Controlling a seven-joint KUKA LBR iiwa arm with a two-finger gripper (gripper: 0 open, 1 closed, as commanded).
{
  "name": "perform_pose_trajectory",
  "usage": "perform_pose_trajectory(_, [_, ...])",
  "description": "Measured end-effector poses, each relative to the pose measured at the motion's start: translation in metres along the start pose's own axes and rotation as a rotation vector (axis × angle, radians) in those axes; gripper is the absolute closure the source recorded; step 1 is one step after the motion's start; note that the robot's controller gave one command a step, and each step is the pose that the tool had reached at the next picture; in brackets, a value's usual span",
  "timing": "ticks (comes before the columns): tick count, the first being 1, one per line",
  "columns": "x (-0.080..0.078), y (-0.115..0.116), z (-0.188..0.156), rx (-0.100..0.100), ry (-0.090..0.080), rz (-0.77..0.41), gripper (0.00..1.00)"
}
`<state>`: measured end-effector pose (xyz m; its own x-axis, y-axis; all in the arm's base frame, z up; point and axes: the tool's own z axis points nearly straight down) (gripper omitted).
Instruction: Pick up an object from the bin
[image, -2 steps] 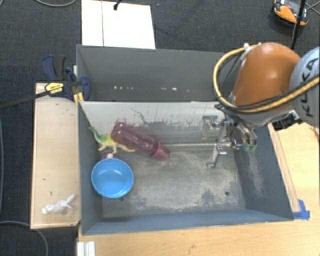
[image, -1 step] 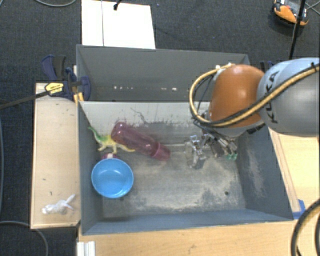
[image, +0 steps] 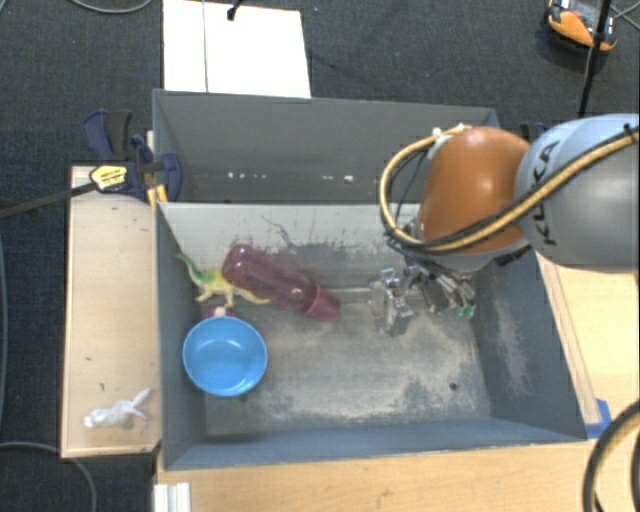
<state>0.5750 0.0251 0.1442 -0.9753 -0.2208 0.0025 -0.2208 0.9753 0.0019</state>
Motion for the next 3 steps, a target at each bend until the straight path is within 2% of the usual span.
perform_pose_trajectory(1, [0.003, 0.075, -0.027, -0.002, 0.001, 0.000, 0.00])
perform_pose_trajectory(2, [0.003, 0.075, -0.027, -0.001, 0.001, 0.000, 0.00])
perform_pose_trajectory(3, [-0.013, 0.104, -0.050, 0.000, 0.002, -0.006, 0.00])
